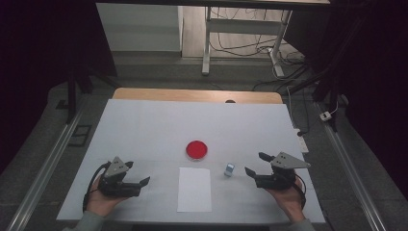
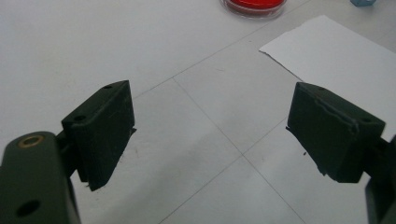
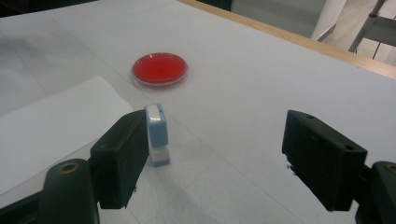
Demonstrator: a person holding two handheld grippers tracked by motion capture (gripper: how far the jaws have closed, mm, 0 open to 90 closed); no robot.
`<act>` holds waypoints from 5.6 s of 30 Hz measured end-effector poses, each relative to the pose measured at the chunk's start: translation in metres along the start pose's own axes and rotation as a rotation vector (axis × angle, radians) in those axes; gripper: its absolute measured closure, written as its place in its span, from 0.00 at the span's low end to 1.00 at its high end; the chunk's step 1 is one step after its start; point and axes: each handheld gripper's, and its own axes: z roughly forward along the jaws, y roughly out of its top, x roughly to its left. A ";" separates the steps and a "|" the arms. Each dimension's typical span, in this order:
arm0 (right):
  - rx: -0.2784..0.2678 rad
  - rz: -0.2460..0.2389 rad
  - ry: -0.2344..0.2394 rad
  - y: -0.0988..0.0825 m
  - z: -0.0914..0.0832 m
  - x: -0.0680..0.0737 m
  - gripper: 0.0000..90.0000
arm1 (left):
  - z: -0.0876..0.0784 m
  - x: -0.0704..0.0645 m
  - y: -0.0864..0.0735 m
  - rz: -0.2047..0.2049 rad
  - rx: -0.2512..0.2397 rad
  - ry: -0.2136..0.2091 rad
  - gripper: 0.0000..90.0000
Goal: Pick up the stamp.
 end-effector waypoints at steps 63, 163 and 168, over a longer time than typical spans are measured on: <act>0.175 -0.099 0.139 0.011 0.064 0.028 0.53 | 0.004 -0.003 -0.001 0.020 0.022 0.002 0.17; -0.060 0.037 0.093 0.023 0.036 0.019 0.84 | 0.009 -0.003 0.002 0.035 -0.002 0.028 0.18; -0.081 0.039 0.090 0.025 0.032 0.021 0.84 | 0.008 -0.004 0.002 0.029 -0.013 0.028 0.18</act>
